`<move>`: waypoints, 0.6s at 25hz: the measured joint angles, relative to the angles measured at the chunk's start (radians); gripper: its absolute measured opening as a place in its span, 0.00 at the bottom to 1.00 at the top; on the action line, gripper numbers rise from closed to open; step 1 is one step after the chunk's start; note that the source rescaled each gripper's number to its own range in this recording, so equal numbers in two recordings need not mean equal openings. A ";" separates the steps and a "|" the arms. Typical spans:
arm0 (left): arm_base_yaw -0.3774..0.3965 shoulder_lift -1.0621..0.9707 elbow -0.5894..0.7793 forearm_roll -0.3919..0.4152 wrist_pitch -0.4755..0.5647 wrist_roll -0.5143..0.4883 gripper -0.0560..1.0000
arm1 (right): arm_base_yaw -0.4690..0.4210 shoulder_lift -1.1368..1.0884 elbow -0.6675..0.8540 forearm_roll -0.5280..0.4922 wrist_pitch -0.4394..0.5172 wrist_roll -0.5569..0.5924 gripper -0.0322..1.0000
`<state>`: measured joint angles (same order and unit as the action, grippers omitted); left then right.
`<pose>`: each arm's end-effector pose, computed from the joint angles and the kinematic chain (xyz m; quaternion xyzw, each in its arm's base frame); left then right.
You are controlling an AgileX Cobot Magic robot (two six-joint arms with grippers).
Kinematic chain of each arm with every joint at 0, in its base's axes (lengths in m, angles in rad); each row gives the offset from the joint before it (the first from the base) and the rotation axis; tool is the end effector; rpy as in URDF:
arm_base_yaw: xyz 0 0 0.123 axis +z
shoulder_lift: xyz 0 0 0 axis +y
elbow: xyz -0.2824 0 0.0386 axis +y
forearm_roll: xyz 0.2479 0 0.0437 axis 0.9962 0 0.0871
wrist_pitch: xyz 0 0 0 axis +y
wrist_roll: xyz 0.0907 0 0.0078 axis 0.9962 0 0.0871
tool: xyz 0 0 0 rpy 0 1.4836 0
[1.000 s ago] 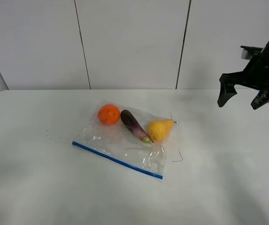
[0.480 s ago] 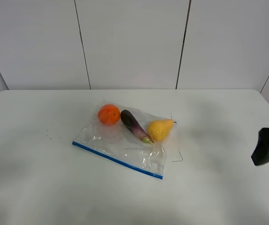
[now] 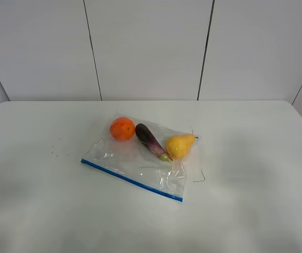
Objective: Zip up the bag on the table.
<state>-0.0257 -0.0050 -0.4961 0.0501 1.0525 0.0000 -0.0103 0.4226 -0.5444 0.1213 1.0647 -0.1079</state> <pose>-0.0048 0.0041 0.2768 0.0101 0.8505 0.0183 0.5256 0.0586 0.0090 0.2793 -0.0367 0.9344 0.0392 0.3523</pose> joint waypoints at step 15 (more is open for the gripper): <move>0.000 0.000 0.000 0.000 0.000 0.000 0.99 | 0.005 -0.426 0.046 -0.046 -0.031 0.052 1.00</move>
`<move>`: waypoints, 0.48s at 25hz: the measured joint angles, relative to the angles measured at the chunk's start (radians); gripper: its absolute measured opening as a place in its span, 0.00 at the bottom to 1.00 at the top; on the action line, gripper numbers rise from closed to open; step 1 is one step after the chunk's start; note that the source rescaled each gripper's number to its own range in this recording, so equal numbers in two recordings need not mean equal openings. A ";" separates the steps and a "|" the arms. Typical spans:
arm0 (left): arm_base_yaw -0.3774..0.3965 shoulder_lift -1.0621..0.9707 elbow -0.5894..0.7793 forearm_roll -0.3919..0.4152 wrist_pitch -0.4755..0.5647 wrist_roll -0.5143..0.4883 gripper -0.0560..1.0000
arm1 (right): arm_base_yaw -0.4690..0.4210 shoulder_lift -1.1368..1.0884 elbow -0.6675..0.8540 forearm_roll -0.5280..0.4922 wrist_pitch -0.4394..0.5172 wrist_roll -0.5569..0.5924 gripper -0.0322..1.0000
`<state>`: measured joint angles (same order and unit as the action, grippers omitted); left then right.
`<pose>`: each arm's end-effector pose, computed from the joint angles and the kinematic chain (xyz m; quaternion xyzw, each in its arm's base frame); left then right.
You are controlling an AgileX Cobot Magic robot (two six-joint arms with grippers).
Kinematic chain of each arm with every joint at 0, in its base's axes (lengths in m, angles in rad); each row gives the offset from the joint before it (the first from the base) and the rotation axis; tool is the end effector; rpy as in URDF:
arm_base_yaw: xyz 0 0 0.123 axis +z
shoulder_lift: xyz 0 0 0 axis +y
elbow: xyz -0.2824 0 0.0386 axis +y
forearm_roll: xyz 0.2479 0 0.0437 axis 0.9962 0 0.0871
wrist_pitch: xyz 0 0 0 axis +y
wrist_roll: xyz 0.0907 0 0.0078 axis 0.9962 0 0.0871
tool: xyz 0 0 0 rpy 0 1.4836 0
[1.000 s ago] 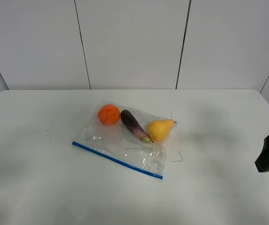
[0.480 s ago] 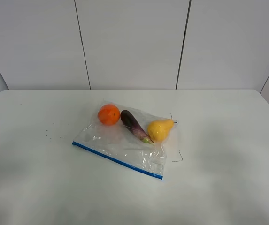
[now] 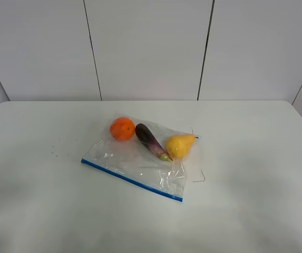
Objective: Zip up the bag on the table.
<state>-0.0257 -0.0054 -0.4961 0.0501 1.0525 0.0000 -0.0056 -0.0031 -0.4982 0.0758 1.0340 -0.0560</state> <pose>-0.0048 0.0041 0.2768 0.0100 0.8504 0.0183 0.5258 -0.0041 0.0060 0.2790 -0.0223 0.8449 0.0214 0.5340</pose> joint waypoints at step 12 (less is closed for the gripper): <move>0.000 0.000 0.000 0.000 0.000 0.000 0.99 | 0.006 0.000 0.000 -0.004 -0.001 0.008 1.00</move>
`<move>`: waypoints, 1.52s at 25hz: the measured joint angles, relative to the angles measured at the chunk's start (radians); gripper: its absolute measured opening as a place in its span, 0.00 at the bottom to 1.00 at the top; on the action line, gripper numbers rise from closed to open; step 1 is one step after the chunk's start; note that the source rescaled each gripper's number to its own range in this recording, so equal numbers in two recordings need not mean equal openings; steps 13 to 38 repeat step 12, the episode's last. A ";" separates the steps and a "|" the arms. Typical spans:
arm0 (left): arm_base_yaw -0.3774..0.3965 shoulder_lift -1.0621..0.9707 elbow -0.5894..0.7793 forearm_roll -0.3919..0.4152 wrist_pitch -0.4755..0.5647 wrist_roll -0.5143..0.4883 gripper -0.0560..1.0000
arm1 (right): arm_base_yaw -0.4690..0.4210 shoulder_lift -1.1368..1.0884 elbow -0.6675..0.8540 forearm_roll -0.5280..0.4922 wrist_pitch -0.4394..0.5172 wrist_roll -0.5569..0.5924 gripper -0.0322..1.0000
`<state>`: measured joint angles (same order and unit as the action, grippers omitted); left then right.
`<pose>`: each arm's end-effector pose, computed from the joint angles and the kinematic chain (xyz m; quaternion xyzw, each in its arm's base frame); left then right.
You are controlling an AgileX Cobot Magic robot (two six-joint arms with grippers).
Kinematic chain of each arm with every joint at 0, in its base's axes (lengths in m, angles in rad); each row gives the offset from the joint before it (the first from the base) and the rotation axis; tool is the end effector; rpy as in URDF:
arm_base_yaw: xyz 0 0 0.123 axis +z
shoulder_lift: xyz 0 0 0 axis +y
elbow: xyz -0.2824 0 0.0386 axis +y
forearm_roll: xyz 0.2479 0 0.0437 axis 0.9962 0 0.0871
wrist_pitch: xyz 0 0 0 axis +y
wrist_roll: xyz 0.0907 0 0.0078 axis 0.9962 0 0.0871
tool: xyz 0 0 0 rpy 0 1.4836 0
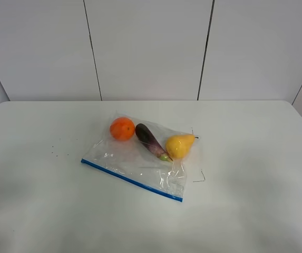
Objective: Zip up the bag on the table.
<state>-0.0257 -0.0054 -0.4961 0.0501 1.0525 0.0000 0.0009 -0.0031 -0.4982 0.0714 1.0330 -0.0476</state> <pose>-0.0048 0.0041 0.2768 0.0100 0.8504 0.0183 0.5258 -0.0041 0.0056 0.2791 -0.0214 0.8448 0.0232 0.5342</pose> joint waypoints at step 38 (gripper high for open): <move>0.000 0.000 0.000 0.000 0.000 0.000 0.99 | 0.000 0.000 0.000 -0.001 0.000 0.000 1.00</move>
